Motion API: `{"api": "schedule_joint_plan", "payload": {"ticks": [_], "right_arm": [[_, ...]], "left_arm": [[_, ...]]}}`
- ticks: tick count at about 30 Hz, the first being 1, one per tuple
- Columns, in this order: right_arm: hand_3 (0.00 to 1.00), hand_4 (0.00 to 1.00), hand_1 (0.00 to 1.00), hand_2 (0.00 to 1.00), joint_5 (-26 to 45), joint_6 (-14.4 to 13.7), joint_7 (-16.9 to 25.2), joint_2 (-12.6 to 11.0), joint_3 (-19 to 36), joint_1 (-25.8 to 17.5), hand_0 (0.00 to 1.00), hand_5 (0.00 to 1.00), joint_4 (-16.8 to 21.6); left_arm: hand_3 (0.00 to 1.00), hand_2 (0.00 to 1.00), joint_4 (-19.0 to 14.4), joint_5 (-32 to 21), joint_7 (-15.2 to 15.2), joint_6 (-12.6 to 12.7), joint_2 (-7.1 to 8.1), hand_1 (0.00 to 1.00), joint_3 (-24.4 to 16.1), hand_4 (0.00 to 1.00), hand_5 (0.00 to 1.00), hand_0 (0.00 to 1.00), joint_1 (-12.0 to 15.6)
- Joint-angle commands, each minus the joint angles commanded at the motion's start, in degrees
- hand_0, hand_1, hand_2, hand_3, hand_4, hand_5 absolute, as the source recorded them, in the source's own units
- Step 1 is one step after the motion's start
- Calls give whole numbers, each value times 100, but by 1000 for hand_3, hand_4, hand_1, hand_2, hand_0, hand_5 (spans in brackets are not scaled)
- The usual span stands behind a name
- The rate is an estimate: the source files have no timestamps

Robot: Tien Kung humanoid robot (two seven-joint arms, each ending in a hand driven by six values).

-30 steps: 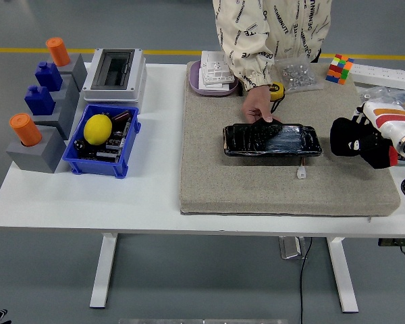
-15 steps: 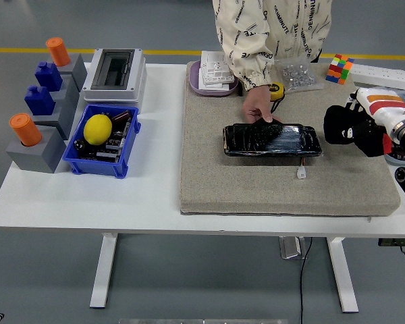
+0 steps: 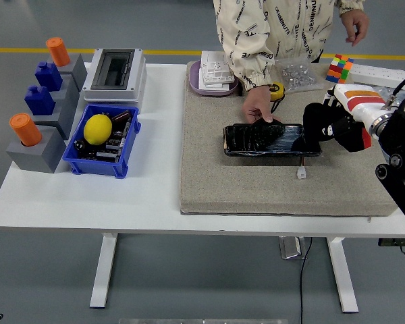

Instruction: Pick the rag up,wipe the panel,place it on the desk

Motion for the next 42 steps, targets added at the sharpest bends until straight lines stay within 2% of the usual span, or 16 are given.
{"api": "schedule_joint_plan", "payload": {"ticks": [21,28,42], "right_arm": [[394,950,359,406,58,-18,-2,379,-282,81,239,2,32],[394,951,360,406,70,-21,-5,585,-390,126,238,2,20],[395,955,361,407,164,-15,-13,1117,-996,446,238,2,8]], "left_arm": [[628,767,0,-18,-6,-1,8,718,10,695,584,726,-45],[628,767,0,-34,-3,3,10,717,22,695,584,726,-49],[628,767,0,-53,-1,3,23,717,49,695,584,726,-74]]}}
